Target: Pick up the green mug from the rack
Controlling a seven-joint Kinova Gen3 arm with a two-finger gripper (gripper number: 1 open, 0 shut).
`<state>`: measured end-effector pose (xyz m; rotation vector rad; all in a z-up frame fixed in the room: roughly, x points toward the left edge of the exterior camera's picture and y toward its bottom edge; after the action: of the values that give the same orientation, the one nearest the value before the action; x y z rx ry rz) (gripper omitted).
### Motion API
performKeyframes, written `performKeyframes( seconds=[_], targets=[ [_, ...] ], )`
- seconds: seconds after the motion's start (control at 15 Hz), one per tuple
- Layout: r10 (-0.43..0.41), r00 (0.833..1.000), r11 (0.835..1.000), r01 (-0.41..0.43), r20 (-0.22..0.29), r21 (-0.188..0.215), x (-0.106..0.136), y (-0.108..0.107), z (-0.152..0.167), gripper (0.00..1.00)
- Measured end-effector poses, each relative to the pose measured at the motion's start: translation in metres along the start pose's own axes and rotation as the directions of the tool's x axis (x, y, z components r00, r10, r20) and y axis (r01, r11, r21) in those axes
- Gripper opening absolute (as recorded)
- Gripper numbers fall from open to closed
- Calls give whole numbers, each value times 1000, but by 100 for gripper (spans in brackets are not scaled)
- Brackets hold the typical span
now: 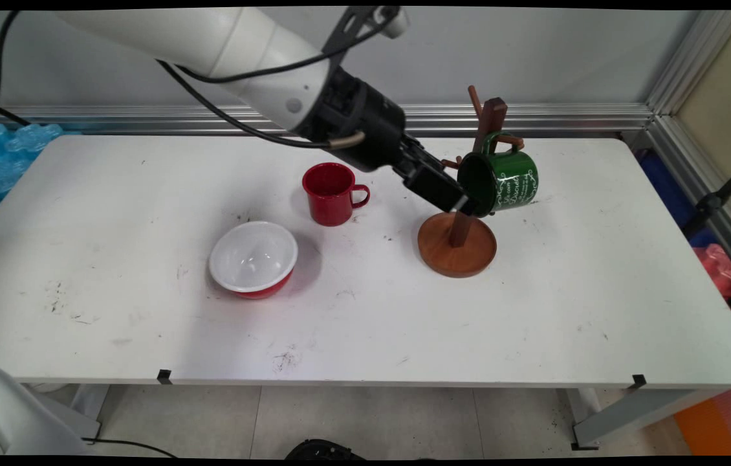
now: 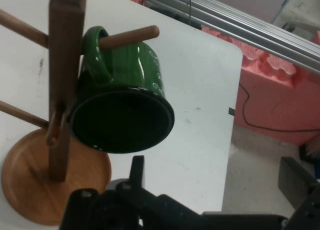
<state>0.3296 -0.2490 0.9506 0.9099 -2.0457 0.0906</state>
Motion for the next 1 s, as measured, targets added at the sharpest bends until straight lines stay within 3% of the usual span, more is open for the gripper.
performKeyframes(
  seconds=[1.0],
  targets=[
    [-58, 998, 997, 59, -31, 51, 8, 11, 71, 100]
  ],
)
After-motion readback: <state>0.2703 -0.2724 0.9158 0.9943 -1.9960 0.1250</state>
